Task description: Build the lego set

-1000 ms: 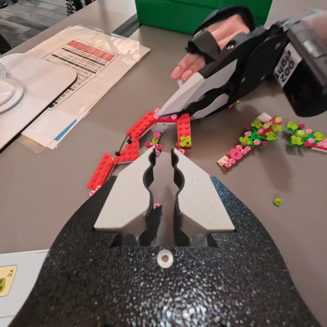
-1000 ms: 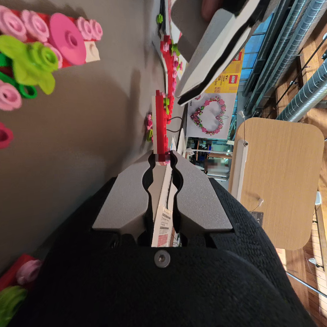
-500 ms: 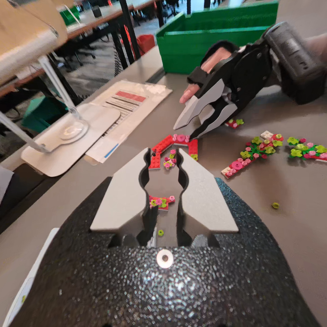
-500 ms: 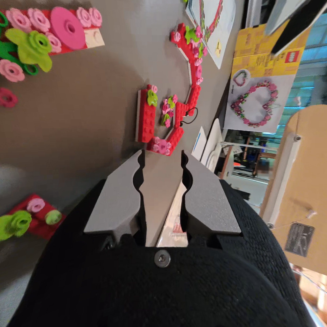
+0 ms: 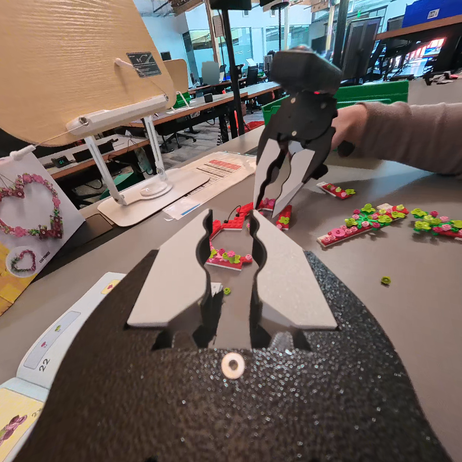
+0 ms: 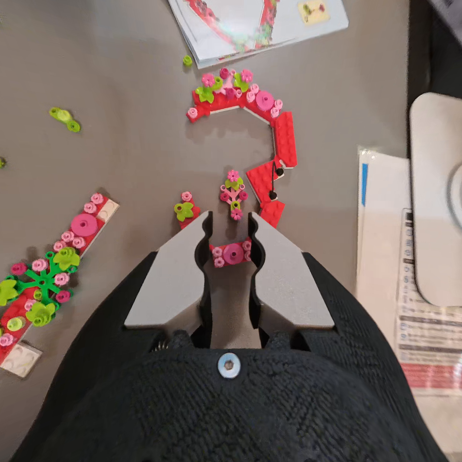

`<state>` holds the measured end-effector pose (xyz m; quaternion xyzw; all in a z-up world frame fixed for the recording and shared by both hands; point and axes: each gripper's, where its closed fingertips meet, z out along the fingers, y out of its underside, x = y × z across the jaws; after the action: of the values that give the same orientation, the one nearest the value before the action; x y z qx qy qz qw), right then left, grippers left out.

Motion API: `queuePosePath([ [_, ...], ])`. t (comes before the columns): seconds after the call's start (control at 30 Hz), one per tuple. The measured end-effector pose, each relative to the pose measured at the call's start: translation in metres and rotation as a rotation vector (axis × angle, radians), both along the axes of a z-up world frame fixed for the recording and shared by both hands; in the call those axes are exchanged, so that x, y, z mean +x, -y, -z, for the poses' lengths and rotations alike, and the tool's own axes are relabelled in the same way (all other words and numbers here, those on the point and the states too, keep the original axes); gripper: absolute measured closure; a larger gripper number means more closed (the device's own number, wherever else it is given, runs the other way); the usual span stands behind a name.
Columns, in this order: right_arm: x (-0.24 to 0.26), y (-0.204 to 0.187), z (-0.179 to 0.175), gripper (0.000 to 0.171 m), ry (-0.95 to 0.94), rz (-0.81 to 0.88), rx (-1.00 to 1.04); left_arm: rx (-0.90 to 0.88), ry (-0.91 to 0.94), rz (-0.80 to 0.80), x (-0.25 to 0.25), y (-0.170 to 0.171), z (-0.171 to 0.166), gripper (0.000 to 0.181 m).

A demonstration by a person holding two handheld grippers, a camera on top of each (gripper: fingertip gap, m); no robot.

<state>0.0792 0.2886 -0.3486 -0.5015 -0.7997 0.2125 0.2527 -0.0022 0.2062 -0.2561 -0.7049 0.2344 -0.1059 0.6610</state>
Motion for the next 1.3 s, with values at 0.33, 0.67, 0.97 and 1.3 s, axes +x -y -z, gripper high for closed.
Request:
queuePosePath([
  [0.33,-0.005,0.0,0.01,0.163,0.058,0.016,-0.102,-0.033,-0.035,0.017,0.004,-0.001,0.011,0.157],
  [0.67,0.068,-0.009,-0.021,0.163,0.155,0.139,-0.057,-0.054,-0.047,0.031,0.006,0.0,0.02,0.158],
  [0.97,0.089,0.009,-0.002,0.154,0.202,0.168,-0.116,-0.077,-0.051,0.035,0.006,-0.002,0.031,0.158],
  [1.3,0.099,0.029,0.008,0.151,0.294,0.124,-0.234,-0.091,-0.053,0.038,0.004,-0.002,0.034,0.158],
])
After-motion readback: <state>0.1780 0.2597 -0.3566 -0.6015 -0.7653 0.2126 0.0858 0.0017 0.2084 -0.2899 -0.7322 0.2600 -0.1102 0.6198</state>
